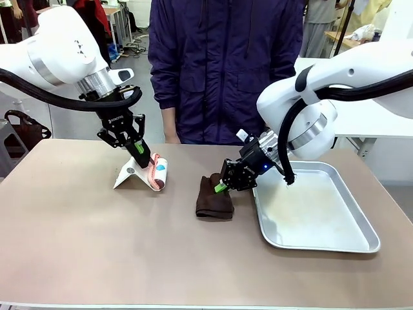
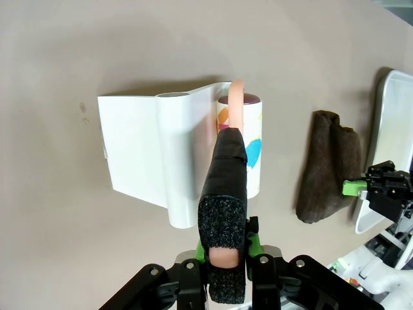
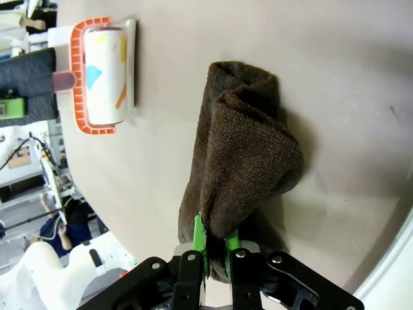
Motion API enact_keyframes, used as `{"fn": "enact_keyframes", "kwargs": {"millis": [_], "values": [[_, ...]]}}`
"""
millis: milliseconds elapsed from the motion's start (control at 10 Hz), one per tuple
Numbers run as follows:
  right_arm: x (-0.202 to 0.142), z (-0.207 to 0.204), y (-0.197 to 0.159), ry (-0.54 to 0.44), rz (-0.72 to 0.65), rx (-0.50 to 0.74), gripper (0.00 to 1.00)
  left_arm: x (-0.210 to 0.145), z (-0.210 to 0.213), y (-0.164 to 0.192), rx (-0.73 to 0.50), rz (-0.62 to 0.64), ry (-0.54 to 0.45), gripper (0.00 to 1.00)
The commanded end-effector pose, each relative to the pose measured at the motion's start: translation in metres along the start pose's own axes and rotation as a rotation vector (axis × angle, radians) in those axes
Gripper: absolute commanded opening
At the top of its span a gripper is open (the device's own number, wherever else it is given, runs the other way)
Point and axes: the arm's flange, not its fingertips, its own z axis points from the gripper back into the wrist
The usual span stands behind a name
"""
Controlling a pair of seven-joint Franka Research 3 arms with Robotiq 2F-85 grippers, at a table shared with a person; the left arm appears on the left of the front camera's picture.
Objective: Clean the surface of the table.
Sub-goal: Return the Lint Roller and towel to their original positions.
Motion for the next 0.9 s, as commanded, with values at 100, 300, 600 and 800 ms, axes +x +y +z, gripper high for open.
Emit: {"fn": "enact_keyframes", "kwargs": {"millis": [100,300,600,800], "values": [[0.004,0.001,0.006,0.041,-0.026,-0.015,1.00,0.002,0.000,0.006,0.001,0.039,-0.012,1.00],[0.004,0.002,0.007,0.044,-0.022,-0.010,1.00,-0.001,0.009,0.011,-0.008,0.047,-0.036,1.00],[0.003,0.002,0.008,0.053,-0.030,-0.033,1.00,-0.009,0.022,0.029,-0.027,0.081,-0.062,1.00],[0.003,0.005,0.013,0.048,-0.024,-0.078,1.00,-0.019,0.031,0.041,-0.057,0.084,-0.080,1.00]]}}
